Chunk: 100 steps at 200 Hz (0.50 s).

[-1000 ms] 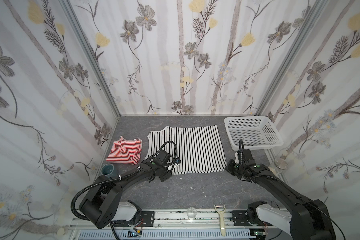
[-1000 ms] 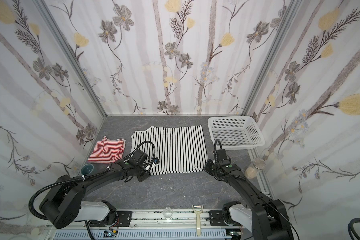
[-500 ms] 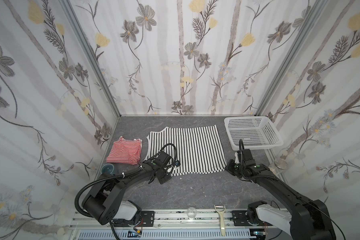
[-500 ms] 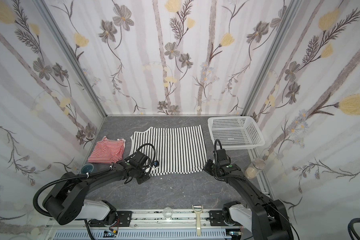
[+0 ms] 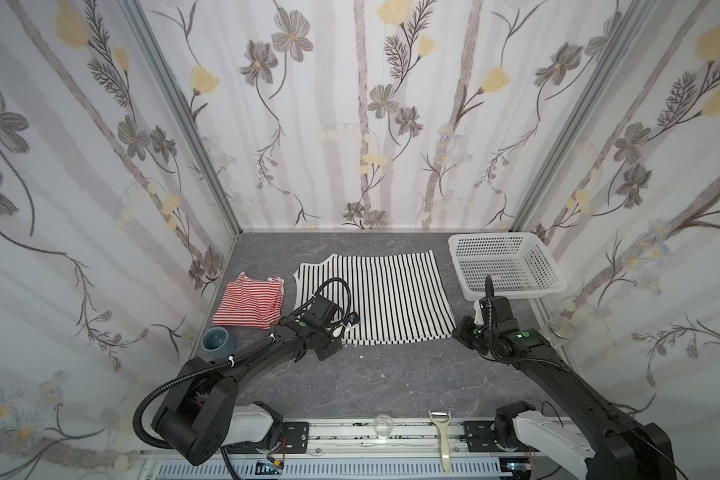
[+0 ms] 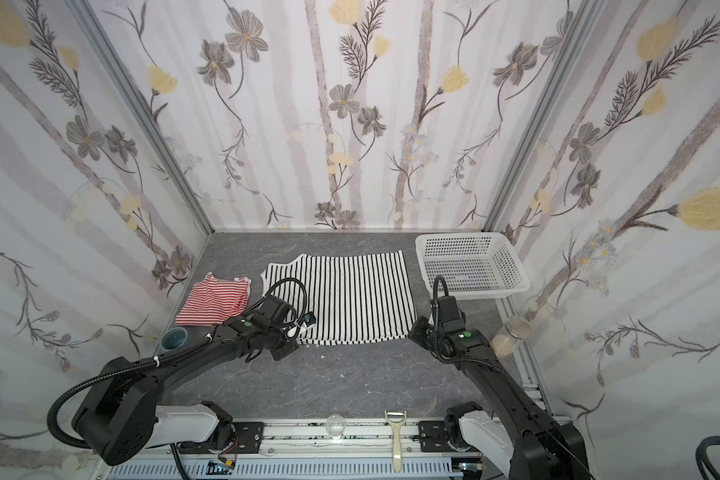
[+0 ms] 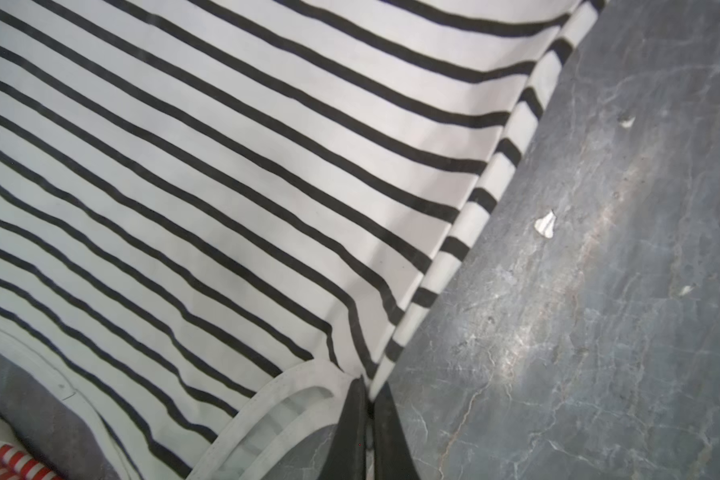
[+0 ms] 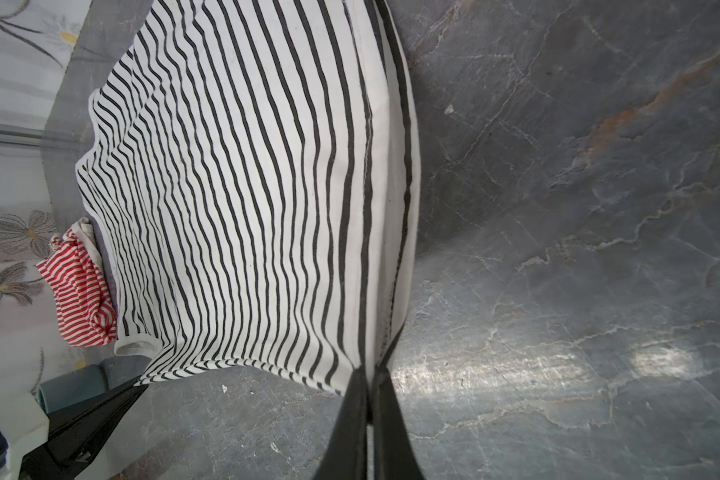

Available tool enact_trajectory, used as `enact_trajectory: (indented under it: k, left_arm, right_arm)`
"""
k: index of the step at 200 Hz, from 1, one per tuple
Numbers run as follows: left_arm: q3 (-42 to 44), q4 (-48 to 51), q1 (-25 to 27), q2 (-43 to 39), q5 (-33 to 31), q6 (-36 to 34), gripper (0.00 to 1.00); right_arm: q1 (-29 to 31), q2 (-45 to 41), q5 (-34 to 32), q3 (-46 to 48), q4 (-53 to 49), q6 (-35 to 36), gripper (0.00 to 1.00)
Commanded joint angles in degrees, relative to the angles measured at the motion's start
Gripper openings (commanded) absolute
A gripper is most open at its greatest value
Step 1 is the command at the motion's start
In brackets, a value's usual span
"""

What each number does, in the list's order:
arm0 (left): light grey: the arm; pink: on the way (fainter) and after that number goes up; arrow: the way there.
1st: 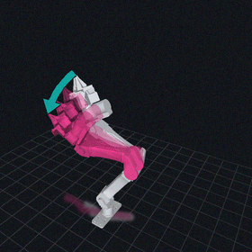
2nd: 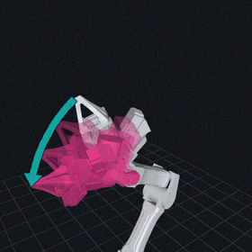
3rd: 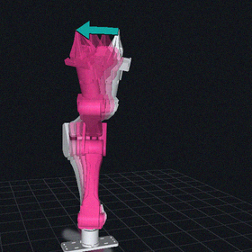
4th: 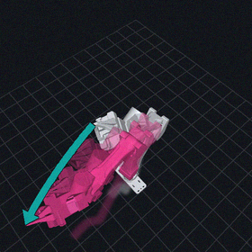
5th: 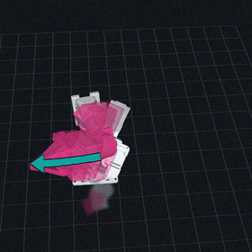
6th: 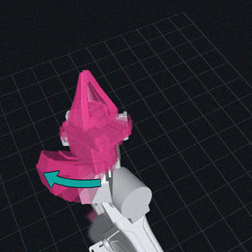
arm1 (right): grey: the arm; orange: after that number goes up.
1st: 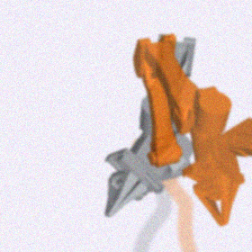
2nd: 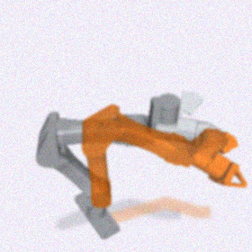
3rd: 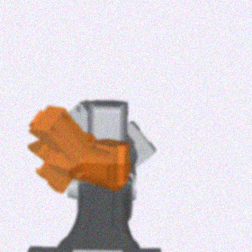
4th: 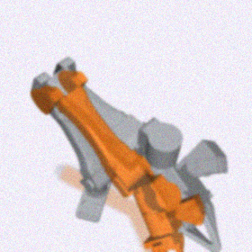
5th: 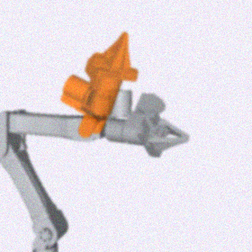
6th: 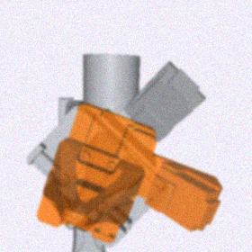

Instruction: Fold and stack the tank tops

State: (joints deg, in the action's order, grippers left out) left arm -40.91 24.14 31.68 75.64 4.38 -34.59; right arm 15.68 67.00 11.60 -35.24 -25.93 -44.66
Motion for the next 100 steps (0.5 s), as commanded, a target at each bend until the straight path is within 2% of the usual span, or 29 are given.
enact_trajectory:
  k: [1,69,100]
  left_arm:
    - [-2.3,1.2,-1.0,0.3,-0.6,-2.1,0.00]
    - [-13.2,0.9,-6.3,10.7,0.9,-5.4,0.00]
    - [-19.4,0.7,-7.0,16.9,-0.2,-5.3,0.00]
  right_arm:
    - [0.0,1.4,-0.7,-2.1,0.8,0.4,0.00]
    - [-1.0,15.7,-1.4,-15.2,1.8,5.0,0.00]
    - [-2.1,23.3,-2.6,-21.1,1.4,7.6,0.00]
